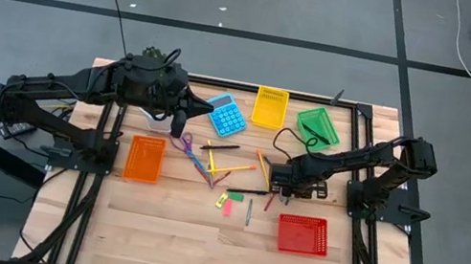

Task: Sort crayons/erasers/pens/pencils in bins
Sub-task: Put the bottom green crayon into the red bin

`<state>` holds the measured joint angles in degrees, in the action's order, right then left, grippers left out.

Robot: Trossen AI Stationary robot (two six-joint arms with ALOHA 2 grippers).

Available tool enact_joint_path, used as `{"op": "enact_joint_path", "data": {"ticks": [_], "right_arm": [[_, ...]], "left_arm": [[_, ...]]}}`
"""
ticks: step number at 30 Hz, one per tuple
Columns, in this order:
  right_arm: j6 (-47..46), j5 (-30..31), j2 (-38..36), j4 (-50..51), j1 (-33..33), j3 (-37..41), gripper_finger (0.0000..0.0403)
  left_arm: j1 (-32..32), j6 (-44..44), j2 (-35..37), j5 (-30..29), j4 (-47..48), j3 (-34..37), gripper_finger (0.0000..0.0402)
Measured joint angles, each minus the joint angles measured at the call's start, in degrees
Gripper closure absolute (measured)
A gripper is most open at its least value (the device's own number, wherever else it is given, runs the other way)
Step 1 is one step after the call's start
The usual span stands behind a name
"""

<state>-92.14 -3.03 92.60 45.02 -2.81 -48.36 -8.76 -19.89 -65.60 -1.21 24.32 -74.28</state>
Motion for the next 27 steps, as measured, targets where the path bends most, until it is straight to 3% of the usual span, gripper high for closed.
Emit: {"op": "enact_joint_path", "data": {"ticks": [8, 27], "right_arm": [[-2.9, -1.3, -0.3, -3.0, 0.1, 2.7, 0.0299], [-0.2, -0.2, -0.1, -3.3, 0.0, 3.1, 0.0354]], "left_arm": [[0.0, 0.0, 0.0, 0.0, 0.0, 0.0, 0.0371], [0.0, -0.4, 0.0, 0.0, 1.2, 0.0, 0.0370]]}}
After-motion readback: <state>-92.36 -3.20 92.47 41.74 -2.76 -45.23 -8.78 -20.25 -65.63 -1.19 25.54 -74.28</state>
